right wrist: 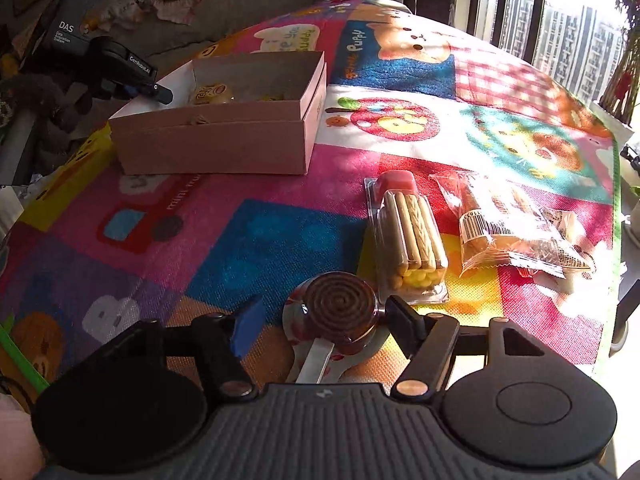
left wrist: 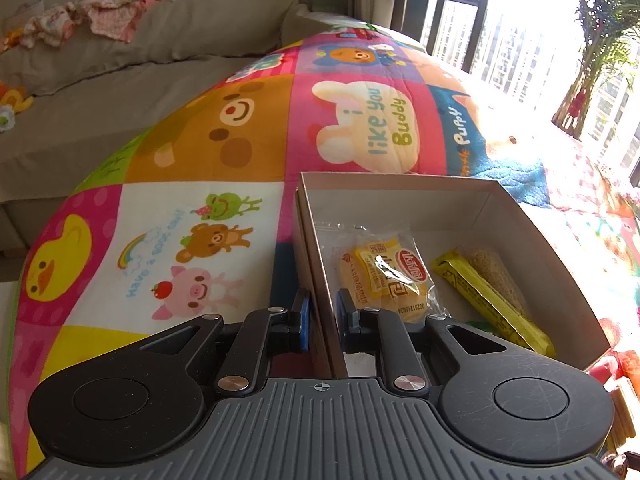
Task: Organize objects
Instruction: 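Move the right tool to the brown swirl lollipop and grasp it, then lift the lollipop, lower it into the pink box and release it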
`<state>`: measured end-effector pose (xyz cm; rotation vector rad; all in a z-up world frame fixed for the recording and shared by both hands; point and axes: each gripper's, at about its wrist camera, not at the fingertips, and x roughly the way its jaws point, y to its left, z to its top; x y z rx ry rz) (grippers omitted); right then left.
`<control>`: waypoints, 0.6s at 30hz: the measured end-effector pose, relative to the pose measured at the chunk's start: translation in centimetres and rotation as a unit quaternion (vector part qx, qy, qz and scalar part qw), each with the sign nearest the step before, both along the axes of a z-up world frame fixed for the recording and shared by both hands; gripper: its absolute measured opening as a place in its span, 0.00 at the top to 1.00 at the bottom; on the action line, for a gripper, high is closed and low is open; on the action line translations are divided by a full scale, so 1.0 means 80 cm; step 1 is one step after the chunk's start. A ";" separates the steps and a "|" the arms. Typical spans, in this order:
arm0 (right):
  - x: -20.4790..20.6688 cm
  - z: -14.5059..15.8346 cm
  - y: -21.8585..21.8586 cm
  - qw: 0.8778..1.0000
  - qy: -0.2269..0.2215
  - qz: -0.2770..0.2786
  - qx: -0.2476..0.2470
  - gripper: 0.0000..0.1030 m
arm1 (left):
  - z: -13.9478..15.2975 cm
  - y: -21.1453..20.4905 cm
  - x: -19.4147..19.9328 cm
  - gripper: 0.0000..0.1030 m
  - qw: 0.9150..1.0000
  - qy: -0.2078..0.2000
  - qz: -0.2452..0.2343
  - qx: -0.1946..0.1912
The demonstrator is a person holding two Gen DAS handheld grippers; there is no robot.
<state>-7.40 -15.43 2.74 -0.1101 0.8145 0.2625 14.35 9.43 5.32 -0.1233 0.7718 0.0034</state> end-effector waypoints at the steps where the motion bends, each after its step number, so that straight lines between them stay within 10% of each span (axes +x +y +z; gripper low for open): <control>1: 0.001 0.000 0.000 1.000 0.000 -0.001 -0.001 0.46 | 0.000 0.000 0.000 0.84 1.000 0.000 0.000 0.000; 18: 0.011 0.039 0.006 0.997 0.009 0.043 0.058 0.51 | 0.000 0.001 0.001 0.85 1.000 -0.006 -0.001 0.004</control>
